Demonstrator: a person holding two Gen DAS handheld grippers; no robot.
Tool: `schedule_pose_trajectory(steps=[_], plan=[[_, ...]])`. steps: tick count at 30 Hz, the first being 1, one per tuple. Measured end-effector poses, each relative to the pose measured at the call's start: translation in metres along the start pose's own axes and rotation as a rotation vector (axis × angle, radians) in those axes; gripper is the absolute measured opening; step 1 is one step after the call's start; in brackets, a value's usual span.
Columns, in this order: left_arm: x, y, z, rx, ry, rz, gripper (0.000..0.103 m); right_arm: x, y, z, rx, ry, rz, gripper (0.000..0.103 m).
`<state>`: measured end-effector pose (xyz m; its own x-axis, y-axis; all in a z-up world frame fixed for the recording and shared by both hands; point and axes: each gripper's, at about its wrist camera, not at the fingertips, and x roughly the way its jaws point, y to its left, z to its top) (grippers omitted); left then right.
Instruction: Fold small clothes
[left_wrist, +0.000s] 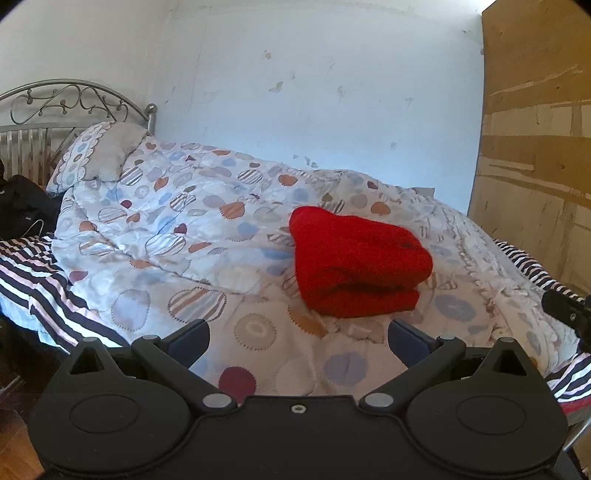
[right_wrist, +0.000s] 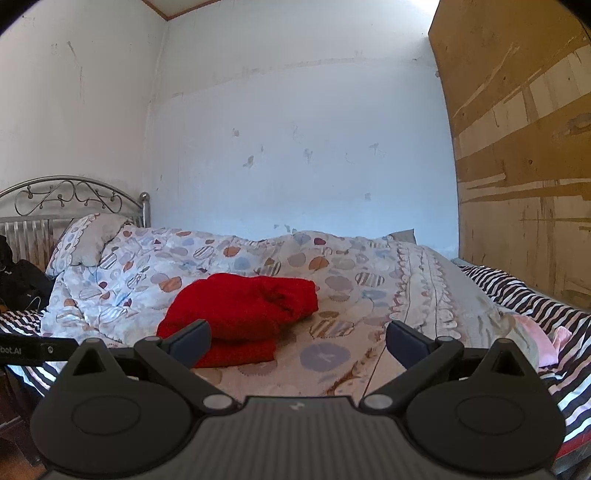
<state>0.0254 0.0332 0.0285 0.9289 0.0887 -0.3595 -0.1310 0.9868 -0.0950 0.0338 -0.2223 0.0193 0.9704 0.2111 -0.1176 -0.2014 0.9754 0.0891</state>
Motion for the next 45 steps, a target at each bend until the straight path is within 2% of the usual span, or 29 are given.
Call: schedule_pose_trajectory(steps=[8,34,39,45], plan=[[0.0007,0.0071,-0.0041,-0.013,0.013,0.020,0.102,-0.0013,0.0000,-0.0033,0.003,0.004,0.002,0.103],[0.0008,0.0082,-0.0051,-0.004,0.016,0.019,0.102,0.0003,-0.0058,-0.0045,0.012,0.006,-0.010,0.103],[-0.0003,0.0078,-0.0049,-0.011,0.046,0.064,0.102,0.0005,-0.0061,-0.0044,0.012,0.007,-0.010,0.103],[-0.0012,0.0094,-0.0053,-0.016,0.045,0.076,0.102,0.0005,-0.0060,-0.0046,0.011,0.005,-0.009,0.103]])
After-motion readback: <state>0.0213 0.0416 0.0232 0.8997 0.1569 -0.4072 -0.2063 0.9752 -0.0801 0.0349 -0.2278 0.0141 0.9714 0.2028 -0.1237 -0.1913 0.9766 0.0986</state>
